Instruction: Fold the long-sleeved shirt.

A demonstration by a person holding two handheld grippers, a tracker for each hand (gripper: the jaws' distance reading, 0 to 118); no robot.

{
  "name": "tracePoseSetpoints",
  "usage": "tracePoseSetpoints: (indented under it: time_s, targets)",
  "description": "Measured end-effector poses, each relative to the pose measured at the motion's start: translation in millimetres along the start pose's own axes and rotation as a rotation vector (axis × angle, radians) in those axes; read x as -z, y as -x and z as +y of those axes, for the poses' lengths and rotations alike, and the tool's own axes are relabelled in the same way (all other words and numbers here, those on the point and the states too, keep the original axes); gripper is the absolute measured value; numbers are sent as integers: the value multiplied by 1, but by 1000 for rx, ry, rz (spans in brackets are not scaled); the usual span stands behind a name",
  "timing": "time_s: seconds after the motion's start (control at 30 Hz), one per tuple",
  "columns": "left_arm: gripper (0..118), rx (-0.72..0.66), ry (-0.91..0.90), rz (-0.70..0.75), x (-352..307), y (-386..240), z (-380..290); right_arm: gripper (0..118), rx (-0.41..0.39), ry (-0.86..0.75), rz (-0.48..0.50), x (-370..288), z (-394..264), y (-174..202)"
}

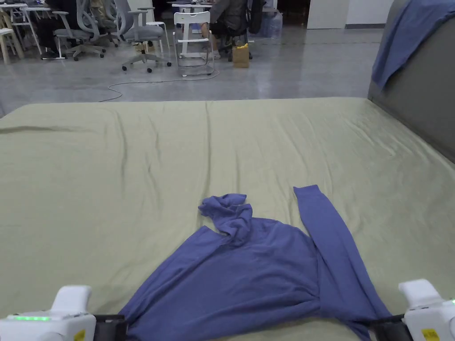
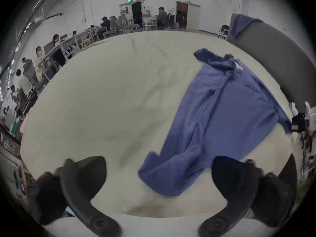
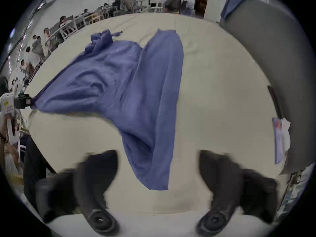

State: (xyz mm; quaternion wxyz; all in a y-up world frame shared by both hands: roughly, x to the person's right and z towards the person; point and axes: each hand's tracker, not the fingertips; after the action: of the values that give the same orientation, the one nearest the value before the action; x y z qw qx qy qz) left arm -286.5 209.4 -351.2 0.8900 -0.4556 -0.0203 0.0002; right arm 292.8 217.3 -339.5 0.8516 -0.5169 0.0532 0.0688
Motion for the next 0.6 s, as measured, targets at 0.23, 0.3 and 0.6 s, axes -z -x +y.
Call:
tracePoseSetpoints:
  time_s: [0.23,0.3,0.6]
  targets:
    - [56,-13,-112,76,-44,7,36,76,-36,-178,-18,-49,48,9]
    - [0,-3,-97,90,-49,0,35,0,-2,-202,3,-45,50,18]
    - [109,-5,67,76,14,8,0,0,-36,-127,73,-17,42,27]
